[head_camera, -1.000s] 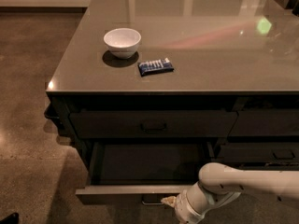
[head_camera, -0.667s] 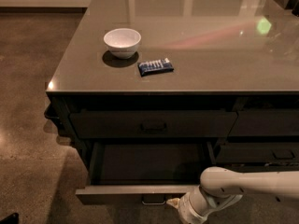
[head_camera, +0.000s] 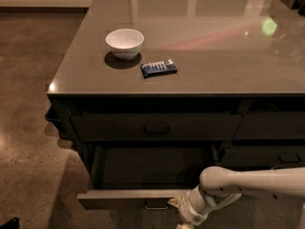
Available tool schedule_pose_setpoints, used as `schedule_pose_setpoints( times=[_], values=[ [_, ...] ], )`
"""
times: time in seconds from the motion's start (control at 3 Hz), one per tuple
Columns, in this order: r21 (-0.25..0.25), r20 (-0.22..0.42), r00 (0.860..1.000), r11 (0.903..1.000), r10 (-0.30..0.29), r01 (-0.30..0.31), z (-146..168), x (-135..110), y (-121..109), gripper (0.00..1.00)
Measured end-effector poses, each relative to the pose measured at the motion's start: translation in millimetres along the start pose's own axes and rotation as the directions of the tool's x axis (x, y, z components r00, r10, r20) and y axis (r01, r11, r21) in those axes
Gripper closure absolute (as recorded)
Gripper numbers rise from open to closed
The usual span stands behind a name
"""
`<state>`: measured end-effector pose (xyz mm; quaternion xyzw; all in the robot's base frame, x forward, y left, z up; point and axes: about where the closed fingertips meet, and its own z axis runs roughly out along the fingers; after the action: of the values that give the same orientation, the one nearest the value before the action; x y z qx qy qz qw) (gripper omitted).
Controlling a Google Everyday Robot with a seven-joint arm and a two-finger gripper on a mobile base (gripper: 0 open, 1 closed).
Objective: Close middle drawer
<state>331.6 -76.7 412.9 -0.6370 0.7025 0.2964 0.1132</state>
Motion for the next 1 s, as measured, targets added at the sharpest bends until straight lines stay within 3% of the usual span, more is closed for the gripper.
schedule_pose_setpoints(
  times=[0.33, 0.67, 1.0],
  values=[
    [0.038, -0.014, 1.000, 0.9989, -0.025, 0.026, -4.0, -4.9, -21.0, 0.00],
    [0.107, -0.037, 0.997, 0.9914, -0.072, 0.076, -9.7, -16.9, -57.1, 0.00],
    [0.107, -0.037, 0.997, 0.9914, -0.073, 0.076, -9.7, -16.9, -57.2, 0.00]
  ],
)
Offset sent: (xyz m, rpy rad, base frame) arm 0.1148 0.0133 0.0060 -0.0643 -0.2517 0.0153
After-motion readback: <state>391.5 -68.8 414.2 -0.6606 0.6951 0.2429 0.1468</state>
